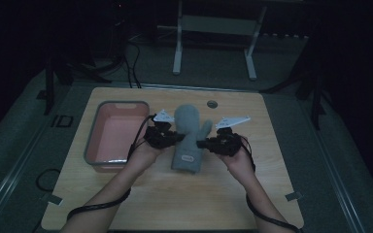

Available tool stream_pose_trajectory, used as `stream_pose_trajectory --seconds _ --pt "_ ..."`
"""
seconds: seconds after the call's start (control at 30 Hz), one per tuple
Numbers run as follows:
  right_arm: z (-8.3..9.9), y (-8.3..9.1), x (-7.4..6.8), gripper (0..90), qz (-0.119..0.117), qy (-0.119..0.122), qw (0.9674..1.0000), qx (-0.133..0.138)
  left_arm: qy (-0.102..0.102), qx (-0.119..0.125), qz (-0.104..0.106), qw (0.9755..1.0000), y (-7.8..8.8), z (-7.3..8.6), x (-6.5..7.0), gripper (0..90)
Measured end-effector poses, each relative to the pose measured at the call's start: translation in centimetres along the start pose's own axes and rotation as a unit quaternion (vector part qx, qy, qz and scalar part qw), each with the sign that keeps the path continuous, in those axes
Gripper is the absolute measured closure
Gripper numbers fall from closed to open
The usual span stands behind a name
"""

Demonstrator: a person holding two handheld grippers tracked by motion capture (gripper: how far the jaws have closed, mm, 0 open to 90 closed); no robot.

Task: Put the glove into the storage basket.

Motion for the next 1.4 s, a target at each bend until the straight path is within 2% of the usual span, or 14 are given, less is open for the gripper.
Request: stream_pose_trajectory --seconds 0.3,0.47,0.73,0.87,1.0,1.1,1.13,1.17,1.27,1.4 --pt "-4.6 -1.3 -2.1 83.2 -0.009 0.030 0.9995 0.005 0.003 0.006 -0.031 0.9995 4.4 -0.4 -2.5 84.7" --pt "-7.4 -2.2 -3.4 83.2 -0.024 0.044 0.9987 0.012 0.006 0.009 -0.054 0.9985 7.4 -0.7 -4.0 84.6" --pt "-12.1 -4.4 -6.3 83.2 -0.037 0.076 0.9961 0.024 0.010 0.009 -0.096 0.9953 12.4 -0.3 -6.9 84.6" --pt "-13.7 -6.4 -7.7 83.2 -0.040 0.087 0.9952 0.019 0.028 0.000 -0.114 0.9931 14.0 0.9 -8.7 84.6" --pt "-14.4 -9.0 -8.8 83.1 -0.043 0.092 0.9948 0.012 0.043 -0.016 -0.127 0.9908 14.5 2.6 -10.5 84.6" --pt "-14.4 -11.1 -9.0 83.2 -0.042 0.093 0.9947 -0.001 0.050 -0.028 -0.137 0.9889 14.2 4.1 -11.7 84.5" --pt "-14.2 -11.8 -9.0 83.2 -0.043 0.093 0.9947 -0.006 0.050 -0.028 -0.137 0.9889 14.2 4.1 -11.7 84.5" --pt "-14.0 -12.7 -9.1 83.1 -0.033 0.096 0.9948 -0.011 0.066 -0.033 -0.138 0.9877 13.7 5.4 -12.6 84.5" --pt "-13.4 -14.8 -9.2 83.2 -0.014 0.105 0.9941 -0.024 0.081 -0.046 -0.141 0.9856 12.8 6.9 -13.7 84.5" --pt "-12.1 -17.8 -8.6 83.1 -0.015 0.090 0.9942 -0.058 0.107 -0.067 -0.140 0.9820 11.0 8.6 -15.2 84.4"
Point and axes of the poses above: each handheld gripper's, and its own axes: y roughly backward along the jaws, z roughly out of its underside, x roughly to its right, the point moved 7 cm from there along -y, roughly forward along the jaws, and after that the axes turned 6 degrees about -x, right-handed, at the moved point
